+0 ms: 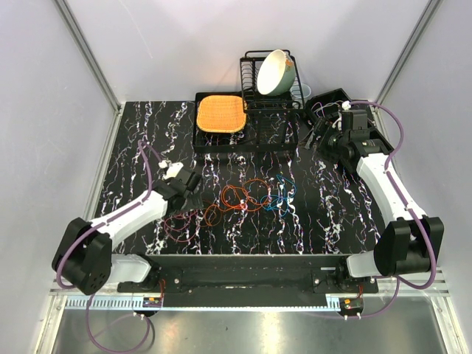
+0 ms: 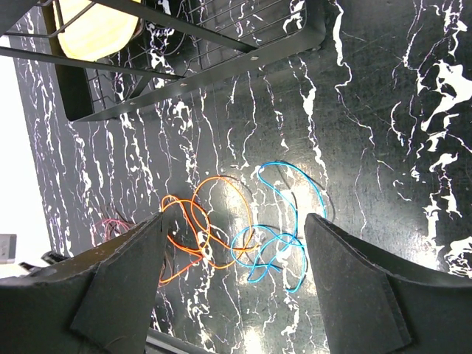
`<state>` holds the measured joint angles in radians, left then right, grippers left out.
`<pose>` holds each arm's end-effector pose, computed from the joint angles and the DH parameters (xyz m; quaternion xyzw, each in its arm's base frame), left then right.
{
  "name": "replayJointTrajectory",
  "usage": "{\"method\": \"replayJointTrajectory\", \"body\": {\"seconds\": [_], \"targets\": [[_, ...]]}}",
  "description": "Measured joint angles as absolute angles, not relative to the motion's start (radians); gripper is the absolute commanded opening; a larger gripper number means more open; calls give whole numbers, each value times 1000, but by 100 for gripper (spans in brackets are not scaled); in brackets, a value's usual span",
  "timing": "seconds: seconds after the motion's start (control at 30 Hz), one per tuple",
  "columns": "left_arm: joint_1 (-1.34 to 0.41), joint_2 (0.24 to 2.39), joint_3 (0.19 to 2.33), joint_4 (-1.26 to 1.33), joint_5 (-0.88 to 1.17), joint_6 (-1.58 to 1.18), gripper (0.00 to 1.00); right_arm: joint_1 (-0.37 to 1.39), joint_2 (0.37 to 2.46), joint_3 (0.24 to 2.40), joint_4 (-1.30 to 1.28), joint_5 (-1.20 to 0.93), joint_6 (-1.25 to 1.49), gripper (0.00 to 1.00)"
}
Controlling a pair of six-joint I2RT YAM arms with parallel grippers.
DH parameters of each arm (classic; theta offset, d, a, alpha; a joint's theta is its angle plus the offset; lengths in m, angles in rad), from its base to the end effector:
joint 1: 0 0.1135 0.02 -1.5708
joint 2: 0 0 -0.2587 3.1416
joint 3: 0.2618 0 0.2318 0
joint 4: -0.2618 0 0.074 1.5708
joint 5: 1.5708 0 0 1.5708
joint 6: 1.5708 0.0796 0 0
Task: Untangle the cables
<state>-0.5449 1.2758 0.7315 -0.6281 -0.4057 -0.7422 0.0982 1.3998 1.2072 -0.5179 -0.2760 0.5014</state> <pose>0.2083 -0.0895 0.1608 -0.1342 0.9515 0.0417 0.2736 0.3177 0.0531 0.2862 0.1241 0.8935 0.2414 0.3577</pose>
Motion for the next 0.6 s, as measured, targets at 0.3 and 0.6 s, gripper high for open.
{"method": "replayJointTrajectory", "body": {"seconds": [0.3, 0.6], "targets": [[-519, 1314, 715, -597, -406, -736, 0, 98, 1400, 1207, -517, -280, 497, 81], [-504, 1268, 907, -729, -429, -680, 0, 98, 1400, 1207, -517, -281, 497, 81]]}}
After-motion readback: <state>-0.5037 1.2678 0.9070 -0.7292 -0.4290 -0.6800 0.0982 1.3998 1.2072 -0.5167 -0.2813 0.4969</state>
